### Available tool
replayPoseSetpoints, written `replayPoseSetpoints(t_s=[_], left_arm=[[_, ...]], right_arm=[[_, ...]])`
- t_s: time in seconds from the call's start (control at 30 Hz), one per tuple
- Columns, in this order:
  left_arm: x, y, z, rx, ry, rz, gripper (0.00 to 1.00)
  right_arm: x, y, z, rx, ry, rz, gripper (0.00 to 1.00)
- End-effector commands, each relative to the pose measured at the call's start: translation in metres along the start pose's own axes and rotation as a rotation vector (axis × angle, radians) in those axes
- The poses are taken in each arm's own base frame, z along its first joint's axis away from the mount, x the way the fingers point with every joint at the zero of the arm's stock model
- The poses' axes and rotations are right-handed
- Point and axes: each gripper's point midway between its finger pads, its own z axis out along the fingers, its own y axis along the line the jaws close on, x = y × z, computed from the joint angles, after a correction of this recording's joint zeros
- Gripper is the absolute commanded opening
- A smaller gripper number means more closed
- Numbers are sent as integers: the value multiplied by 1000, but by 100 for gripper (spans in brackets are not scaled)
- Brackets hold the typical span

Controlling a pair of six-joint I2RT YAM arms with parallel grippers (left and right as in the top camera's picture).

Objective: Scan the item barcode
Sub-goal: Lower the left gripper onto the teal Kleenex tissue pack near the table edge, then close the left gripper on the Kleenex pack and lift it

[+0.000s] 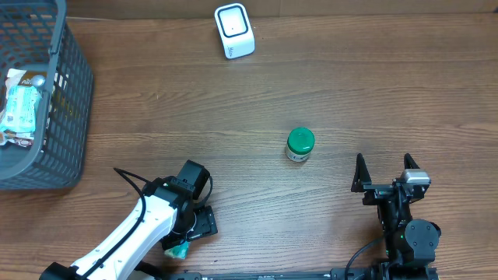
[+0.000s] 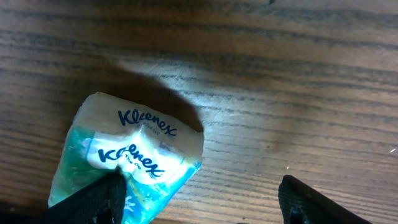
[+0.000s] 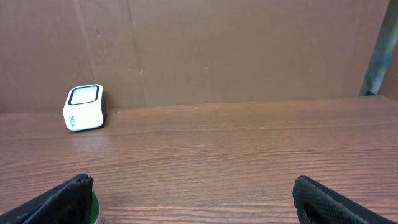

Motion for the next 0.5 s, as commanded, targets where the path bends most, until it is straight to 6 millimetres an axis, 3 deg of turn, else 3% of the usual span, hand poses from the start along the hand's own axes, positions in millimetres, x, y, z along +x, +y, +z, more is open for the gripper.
replayPoseSetpoints(t_s=[0.0,0.47], left_arm=[[-9,-11,1,55,-32,1,80],[-45,-45,-9,175,-195,173,78]], right_arm=[[2,-3,0,13,-4,4,100],[2,-3,0,13,-4,4,100]])
